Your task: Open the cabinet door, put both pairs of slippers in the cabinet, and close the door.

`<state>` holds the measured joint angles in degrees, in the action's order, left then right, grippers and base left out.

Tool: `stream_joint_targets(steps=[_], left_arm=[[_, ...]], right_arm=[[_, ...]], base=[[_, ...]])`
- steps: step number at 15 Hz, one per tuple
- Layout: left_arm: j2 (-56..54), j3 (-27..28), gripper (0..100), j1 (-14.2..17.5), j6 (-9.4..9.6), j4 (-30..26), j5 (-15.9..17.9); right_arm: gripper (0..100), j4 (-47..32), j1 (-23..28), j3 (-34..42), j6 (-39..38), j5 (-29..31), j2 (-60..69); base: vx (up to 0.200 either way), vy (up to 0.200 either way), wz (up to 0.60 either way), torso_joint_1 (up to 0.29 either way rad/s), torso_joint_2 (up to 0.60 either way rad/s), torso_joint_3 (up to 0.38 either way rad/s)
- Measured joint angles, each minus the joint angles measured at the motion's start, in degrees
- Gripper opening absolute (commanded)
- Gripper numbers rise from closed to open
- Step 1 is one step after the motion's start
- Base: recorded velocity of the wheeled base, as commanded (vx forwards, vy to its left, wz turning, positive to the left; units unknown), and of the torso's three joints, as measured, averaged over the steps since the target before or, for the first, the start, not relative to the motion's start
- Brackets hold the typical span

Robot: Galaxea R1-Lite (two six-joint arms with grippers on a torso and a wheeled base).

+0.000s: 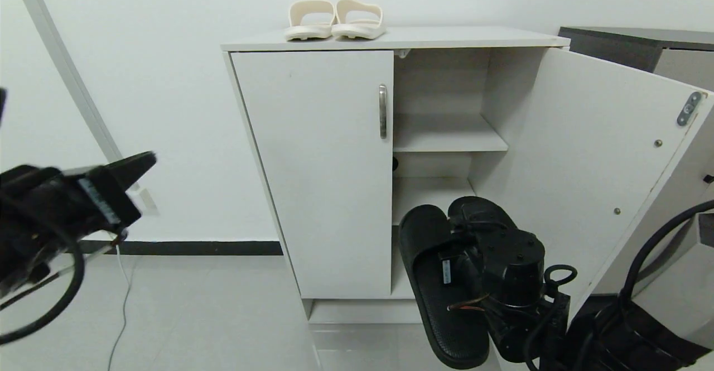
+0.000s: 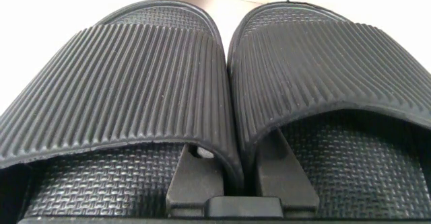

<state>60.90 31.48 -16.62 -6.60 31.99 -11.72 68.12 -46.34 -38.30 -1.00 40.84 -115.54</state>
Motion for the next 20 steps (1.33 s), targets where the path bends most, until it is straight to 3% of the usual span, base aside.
stream_joint_targets(steps=[2,4,6,8,9,12,13,16,20], left_arm=[[-10.6,-9.2,0,2.9,2.88,-1.0,-4.8],[-21.4,-17.4,0,7.7,4.35,-4.3,-6.7],[-33.4,-23.0,0,11.1,5.25,-11.6,-7.1],[-45.1,-26.3,0,13.2,5.94,-23.5,-6.4],[-49.9,-28.0,0,14.3,6.27,-27.5,-3.7],[-57.8,-30.9,0,16.1,6.91,-30.4,9.4],[-59.0,-31.2,0,16.2,8.05,-32.4,13.5],[-60.4,-31.4,0,16.5,9.37,-32.1,14.8],[-60.9,-31.4,0,16.5,7.14,-32.1,14.5]], right_arm=[[0,0.1,0.2,-0.2,0.1,0.1,-0.6],[0,0.1,0.1,-0.2,0.1,0.1,-0.7],[0,0.1,0.2,-0.1,0.1,0.2,-0.8],[0,0.1,0.1,-0.1,0.1,0.0,-0.9],[0,0.2,0.1,-0.1,0.1,0.0,-0.9],[0,0.4,0.1,0.0,0.0,-0.3,-1.0],[0,0.3,0.1,0.0,0.0,-0.4,-1.1],[0,0.3,0.0,0.1,0.0,-0.6,-1.3],[0,0.3,0.4,-2.1,-0.1,-0.7,-2.2]], base=[[0.000,0.000,0.00,0.000,0.00,0.000],[0.000,0.000,0.00,0.000,0.00,0.000],[0.000,0.000,0.00,0.000,0.00,0.000],[0.000,0.000,0.00,0.000,0.00,0.000],[0.000,0.000,0.00,0.000,0.00,0.000],[0.000,0.000,0.00,0.000,0.00,0.000],[0.000,0.000,0.00,0.000,0.00,0.000],[0.000,0.000,0.00,0.000,0.00,0.000],[0.000,0.000,0.00,0.000,0.00,0.000]])
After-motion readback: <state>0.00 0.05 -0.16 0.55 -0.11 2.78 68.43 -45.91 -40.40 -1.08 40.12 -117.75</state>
